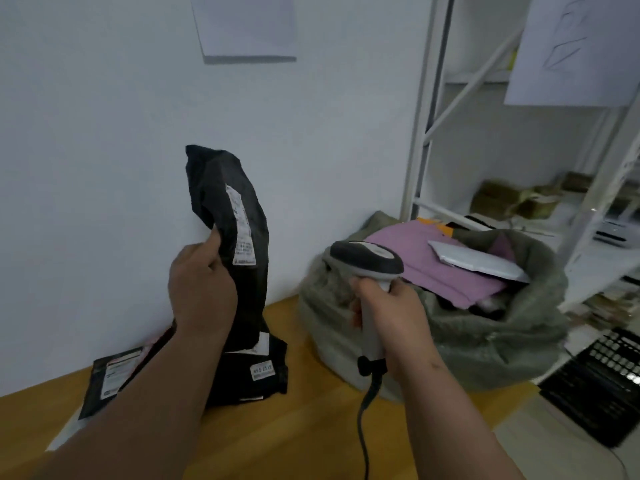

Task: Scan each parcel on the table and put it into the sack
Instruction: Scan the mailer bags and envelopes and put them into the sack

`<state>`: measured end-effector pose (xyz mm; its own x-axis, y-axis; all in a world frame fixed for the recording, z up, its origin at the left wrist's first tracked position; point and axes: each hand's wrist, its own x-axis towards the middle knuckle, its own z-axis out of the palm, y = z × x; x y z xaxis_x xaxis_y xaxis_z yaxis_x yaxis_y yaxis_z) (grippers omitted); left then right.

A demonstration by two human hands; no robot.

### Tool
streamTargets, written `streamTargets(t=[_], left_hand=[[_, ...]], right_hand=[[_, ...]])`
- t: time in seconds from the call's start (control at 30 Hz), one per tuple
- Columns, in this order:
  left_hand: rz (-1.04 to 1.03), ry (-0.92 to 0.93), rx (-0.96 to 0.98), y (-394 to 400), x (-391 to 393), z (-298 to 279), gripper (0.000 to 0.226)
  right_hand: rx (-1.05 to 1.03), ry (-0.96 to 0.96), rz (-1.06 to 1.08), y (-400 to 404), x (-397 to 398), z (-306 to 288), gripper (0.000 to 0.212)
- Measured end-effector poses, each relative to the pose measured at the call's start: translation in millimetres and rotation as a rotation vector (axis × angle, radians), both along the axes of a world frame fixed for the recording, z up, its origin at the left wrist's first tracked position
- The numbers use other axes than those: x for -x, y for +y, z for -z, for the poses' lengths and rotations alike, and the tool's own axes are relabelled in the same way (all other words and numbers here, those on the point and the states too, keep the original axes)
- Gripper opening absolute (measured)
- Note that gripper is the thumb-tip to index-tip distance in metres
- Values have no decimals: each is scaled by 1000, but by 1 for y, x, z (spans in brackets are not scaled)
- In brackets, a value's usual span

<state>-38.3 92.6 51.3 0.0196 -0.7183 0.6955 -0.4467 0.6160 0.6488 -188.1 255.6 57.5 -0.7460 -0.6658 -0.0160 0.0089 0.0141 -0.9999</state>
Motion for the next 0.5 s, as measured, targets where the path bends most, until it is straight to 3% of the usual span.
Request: streamTargets(t=[0.2,0.33,0.43,0.5], left_hand=[[167,-44,521,8,100,-44,59],[311,-162,625,43,190,-56,58],[422,-482,593,61,243,-38,44],[423,-874,400,76,265,-32,42]], right_hand=[[59,24,165,39,74,-21,13],[92,30,269,69,139,-32,11],[76,40,337,94,184,-36,9],[54,61,357,108,211,-38,11]])
